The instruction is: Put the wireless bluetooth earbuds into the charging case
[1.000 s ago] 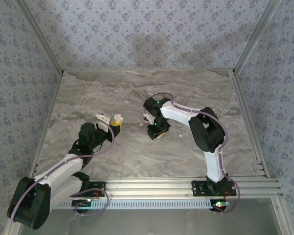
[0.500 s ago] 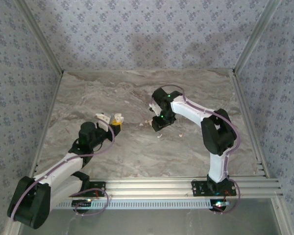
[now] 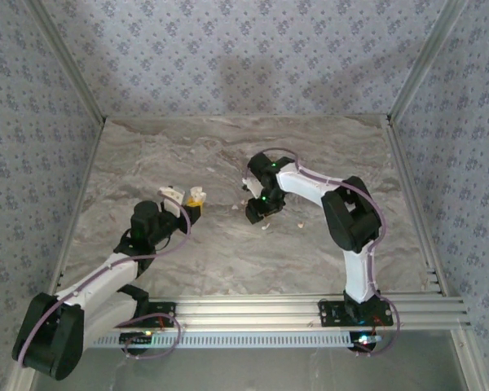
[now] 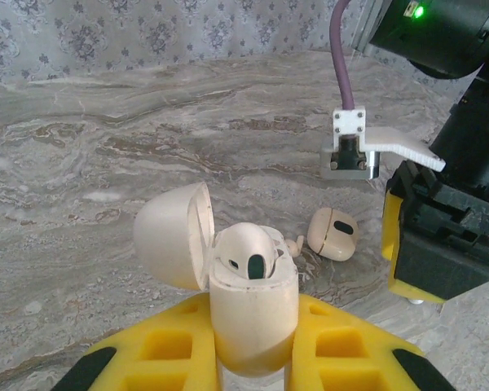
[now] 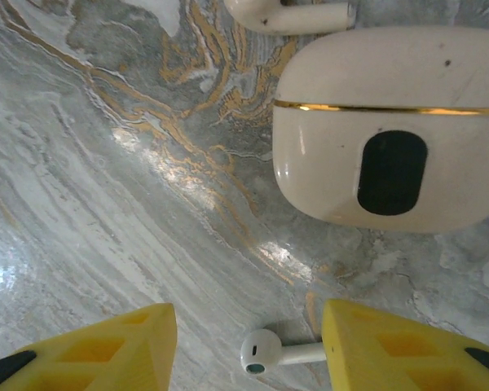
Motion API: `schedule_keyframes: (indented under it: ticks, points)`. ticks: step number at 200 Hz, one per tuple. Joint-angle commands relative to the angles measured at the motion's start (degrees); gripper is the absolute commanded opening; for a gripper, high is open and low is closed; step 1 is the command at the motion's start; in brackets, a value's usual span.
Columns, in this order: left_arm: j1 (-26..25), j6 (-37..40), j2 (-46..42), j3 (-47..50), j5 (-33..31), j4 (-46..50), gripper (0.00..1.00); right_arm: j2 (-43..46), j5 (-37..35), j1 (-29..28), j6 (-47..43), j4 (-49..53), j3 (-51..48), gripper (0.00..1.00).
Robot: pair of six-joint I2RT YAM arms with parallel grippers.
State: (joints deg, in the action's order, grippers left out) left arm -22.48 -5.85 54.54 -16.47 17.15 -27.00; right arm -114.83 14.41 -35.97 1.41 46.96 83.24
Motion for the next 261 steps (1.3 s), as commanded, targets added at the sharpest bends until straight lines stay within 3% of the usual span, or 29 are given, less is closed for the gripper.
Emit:
schedule_keyframes:
  ticks: [1,67,151,191,229,261]
  points:
    - [0.51,0.93,-0.12,-2.16,0.96,-0.7,0.12,-1.45,0.59,0.21,-0.97,0.83,-1.4,0.52]
    - [0.45,1.12,-0.29,-1.81,1.0,-0.68,0.12,0.19,-1.91,0.28,-1.43,4.34,-4.69,0.5]
    - [0.46,0.75,-0.55,-1.33,1.57,-1.3,0.12,6.99,3.48,-0.42,0.61,5.52,-8.42,0.48]
    - [0.42,0.77,-0.69,-1.53,1.66,-1.04,0.12,9.0,-4.28,-0.99,1.46,8.95,-3.85,0.46]
    - [0.42,0.98,-0.75,-1.55,1.75,-0.93,0.12,7.22,-13.49,-3.45,-6.08,11.47,-0.24,0.44]
    - [0.42,1.12,-0.71,-1.72,1.74,-0.77,0.12,4.65,-14.29,-5.48,-10.19,12.09,1.5,0.44]
